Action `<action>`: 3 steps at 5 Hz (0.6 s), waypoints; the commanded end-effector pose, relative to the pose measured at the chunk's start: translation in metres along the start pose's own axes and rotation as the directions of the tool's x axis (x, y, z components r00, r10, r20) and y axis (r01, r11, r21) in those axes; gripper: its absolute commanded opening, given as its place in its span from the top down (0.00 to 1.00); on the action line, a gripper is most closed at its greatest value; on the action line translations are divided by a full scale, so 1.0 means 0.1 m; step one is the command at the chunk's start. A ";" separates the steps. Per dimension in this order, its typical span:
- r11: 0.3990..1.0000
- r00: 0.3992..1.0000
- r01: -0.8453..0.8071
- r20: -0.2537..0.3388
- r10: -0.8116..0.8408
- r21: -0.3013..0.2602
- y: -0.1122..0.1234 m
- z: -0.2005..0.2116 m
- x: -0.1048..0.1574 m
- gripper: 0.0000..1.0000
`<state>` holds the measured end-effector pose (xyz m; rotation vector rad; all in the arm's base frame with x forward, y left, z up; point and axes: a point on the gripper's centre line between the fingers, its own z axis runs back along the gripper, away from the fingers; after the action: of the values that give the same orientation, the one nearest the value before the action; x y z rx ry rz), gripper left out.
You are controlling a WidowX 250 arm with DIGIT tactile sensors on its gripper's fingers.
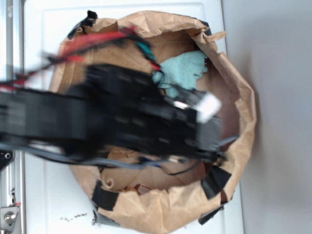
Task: Grab the plastic pickle.
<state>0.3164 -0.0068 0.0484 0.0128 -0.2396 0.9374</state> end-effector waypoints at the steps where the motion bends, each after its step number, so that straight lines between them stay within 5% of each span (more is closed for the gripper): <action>1: 1.000 0.997 0.011 0.082 -0.011 -0.005 -0.11 -0.02 0.03 1.00; 3: 0.997 0.991 0.043 0.132 -0.033 -0.071 -0.03 0.14 0.03 1.00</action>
<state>0.3110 -0.0081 0.0434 0.0542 -0.3402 0.8919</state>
